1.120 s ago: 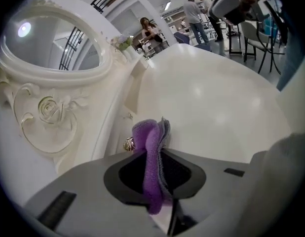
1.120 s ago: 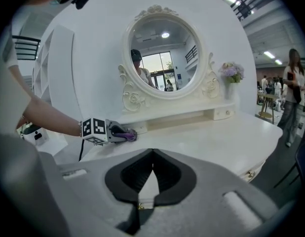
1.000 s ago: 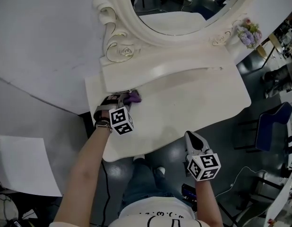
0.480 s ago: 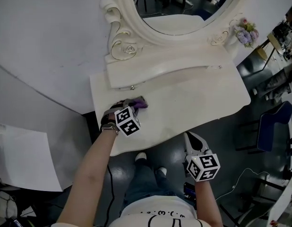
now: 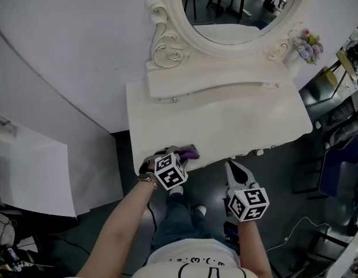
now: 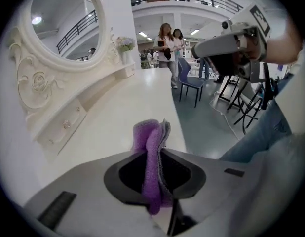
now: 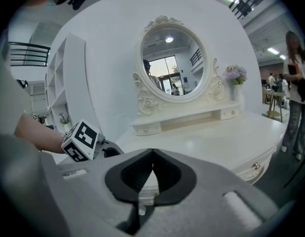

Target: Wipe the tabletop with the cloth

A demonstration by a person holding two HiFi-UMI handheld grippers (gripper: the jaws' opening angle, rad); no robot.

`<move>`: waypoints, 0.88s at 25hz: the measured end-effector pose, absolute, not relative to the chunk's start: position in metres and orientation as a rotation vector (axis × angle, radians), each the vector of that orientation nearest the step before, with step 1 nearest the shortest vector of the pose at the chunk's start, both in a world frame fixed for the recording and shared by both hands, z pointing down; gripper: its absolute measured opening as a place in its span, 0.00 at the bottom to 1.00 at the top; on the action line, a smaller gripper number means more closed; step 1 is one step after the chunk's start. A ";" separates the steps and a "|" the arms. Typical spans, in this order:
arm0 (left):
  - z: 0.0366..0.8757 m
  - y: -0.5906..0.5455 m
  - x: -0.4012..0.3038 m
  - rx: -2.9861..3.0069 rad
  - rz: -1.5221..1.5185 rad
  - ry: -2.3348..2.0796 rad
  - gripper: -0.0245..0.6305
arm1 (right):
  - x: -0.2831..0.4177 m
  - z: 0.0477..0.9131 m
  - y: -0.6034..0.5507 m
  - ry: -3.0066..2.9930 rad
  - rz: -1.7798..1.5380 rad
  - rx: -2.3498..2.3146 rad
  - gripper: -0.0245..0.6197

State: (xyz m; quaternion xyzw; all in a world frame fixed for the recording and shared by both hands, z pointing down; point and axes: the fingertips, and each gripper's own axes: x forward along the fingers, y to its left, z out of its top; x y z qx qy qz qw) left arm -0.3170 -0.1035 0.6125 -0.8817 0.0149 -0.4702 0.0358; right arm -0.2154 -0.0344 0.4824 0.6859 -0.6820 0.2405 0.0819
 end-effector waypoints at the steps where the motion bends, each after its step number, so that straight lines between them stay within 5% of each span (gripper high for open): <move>1: 0.611 -0.092 -0.320 -2.729 -1.452 0.025 0.15 | -0.219 0.482 -0.033 -2.049 0.721 2.039 0.04; 10: 0.618 0.006 -0.359 -2.921 -1.640 -0.243 0.15 | -0.242 0.484 -0.033 -2.145 0.721 1.931 0.04; 22: 0.537 -0.116 -0.387 -3.172 -1.253 0.502 0.15 | -0.259 0.479 -0.053 -2.203 0.703 1.850 0.04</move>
